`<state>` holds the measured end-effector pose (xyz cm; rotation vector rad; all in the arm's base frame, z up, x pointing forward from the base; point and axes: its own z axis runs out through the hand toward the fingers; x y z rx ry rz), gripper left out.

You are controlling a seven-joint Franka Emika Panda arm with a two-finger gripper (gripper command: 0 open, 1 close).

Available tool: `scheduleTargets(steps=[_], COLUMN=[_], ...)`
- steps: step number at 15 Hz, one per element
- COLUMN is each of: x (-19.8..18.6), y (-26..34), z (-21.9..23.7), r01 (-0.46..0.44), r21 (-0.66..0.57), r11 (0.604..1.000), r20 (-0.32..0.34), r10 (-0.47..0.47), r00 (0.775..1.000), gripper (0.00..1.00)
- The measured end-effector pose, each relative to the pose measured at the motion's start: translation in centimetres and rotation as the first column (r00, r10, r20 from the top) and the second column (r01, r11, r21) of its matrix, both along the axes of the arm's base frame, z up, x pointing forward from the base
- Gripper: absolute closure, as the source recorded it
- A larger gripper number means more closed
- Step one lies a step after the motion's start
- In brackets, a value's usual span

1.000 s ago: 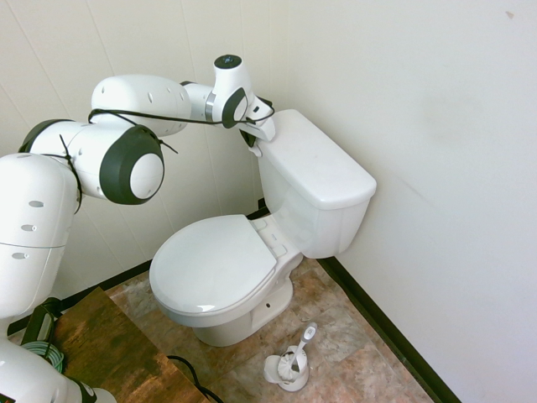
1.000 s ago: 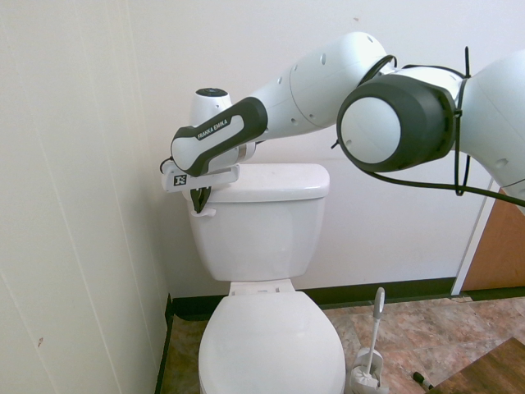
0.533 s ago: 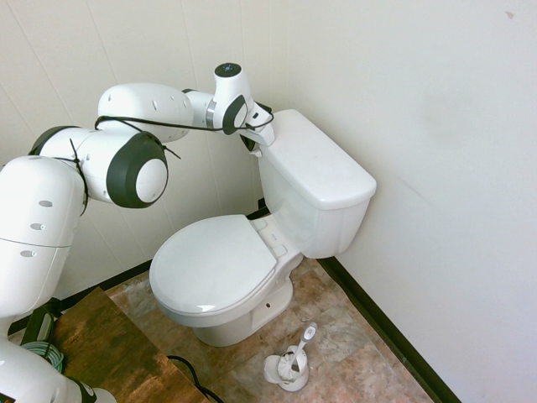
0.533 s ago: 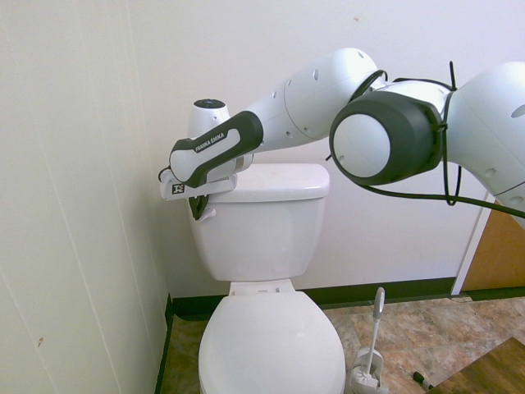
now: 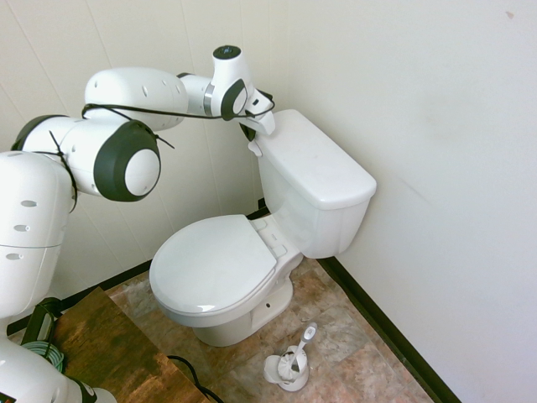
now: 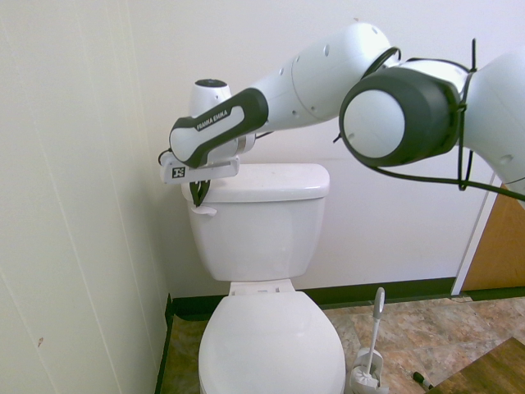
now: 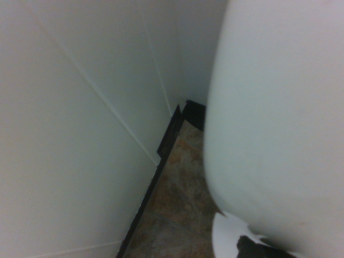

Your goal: Flush the toilet

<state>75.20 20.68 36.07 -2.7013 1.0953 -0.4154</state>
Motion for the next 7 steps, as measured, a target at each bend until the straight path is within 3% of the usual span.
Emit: scheduleTargets(steps=[3,7], x=[-2.3,-5.9], y=[-1.7,-3.2], z=[3.7,4.7], r01=[0.007,-0.016], r21=[-0.008,0.013], r11=[1.000,1.000], r20=[-0.039,-0.127], r10=[-0.007,0.017], r00=[0.999,0.992], gripper=[1.00,1.00])
